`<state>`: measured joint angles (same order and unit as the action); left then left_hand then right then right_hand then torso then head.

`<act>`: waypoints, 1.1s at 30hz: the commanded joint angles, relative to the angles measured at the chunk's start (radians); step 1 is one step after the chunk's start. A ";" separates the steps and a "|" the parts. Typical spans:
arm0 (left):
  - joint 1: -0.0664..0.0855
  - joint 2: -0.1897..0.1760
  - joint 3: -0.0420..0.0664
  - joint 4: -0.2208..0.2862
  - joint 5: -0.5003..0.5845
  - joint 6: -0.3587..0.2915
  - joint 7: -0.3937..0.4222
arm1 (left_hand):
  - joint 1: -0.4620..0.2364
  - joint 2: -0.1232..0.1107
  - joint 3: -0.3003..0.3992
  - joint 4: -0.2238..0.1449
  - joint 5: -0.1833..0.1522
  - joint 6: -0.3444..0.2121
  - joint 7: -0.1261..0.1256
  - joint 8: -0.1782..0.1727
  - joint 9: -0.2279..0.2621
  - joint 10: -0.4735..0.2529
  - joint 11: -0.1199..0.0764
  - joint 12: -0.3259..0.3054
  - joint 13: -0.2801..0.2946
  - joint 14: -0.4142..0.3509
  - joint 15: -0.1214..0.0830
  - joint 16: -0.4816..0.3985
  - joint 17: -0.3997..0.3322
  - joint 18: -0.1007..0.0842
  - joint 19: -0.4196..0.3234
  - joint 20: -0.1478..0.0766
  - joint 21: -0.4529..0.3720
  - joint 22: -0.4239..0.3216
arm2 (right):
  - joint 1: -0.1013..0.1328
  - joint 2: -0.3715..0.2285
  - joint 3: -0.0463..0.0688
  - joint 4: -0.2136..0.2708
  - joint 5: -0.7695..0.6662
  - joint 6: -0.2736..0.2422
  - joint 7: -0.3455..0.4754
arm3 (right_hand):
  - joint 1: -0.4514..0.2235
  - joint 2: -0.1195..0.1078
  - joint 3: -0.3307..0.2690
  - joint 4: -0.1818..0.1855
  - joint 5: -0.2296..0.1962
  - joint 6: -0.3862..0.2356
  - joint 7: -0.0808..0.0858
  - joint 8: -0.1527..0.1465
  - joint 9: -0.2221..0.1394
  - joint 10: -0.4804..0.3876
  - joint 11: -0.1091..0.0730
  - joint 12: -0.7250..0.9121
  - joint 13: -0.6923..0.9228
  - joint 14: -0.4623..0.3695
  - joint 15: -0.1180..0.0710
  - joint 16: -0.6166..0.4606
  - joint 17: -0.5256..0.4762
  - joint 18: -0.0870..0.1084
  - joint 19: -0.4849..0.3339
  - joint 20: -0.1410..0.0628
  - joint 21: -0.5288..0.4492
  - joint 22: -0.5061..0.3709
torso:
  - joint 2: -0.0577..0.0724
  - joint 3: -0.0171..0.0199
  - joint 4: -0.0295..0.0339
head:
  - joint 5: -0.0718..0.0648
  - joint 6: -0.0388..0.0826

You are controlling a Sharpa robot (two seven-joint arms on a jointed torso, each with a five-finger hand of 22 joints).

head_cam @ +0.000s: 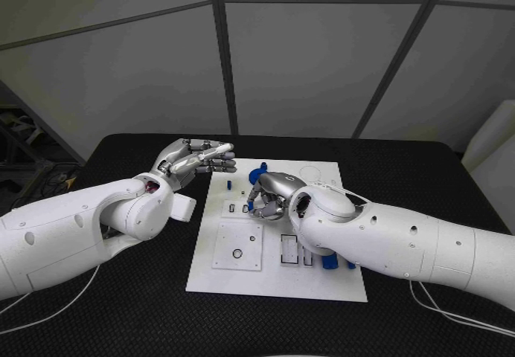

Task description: Assemble the parts on the task board

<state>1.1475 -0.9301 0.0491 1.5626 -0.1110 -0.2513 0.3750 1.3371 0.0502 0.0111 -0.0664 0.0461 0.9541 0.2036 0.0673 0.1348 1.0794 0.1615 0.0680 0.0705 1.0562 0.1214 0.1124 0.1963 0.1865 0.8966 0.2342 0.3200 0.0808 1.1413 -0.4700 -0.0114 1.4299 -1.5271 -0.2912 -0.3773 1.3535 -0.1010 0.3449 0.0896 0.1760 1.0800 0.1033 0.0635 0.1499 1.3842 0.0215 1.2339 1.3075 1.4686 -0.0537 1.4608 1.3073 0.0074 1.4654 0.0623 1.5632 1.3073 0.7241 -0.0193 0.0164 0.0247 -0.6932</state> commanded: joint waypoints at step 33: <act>0.001 0.006 0.001 -0.003 0.003 0.016 0.005 | 0.002 0.011 0.000 -0.007 0.005 -0.002 0.005 -0.001 0.001 -0.005 0.001 -0.003 0.000 0.000 0.008 -0.008 -0.001 -0.005 -0.012 0.001 -0.007 -0.003 | -0.002 0.008 -0.002 -0.009 -0.017 -0.008 0.001 | -0.046 -0.045 -0.021 0.014 -0.031 -0.100 0.020 -0.002 -0.012 -0.025 0.017 -0.028 -0.011 0.060 0.016 -0.011 0.082 -0.001 0.090 0.011 -0.008 0.241 | 0.000 -0.0003 -0.0004 | 0.000 -0.003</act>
<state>1.1475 -0.9250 0.0490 1.5589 -0.1102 -0.2481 0.3738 1.3371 0.0502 0.0111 -0.0664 0.0461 0.9541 0.2036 0.0673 0.1348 1.0794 0.1615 0.0680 0.0705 1.0562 0.1214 0.1078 0.1963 0.1865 0.8892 0.2343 0.3161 0.0783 1.1375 -0.4633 -0.0137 1.4205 -1.5377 -0.2863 -0.3846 1.3131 -0.1445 0.3262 0.1032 0.1489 0.9858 0.1213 0.0661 0.1391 1.3665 0.0393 1.2108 1.2973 1.4648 -0.0426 1.4527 1.3079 0.0075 1.4689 0.0663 1.5596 1.3073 0.7242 -0.0196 0.0166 0.0244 -0.6967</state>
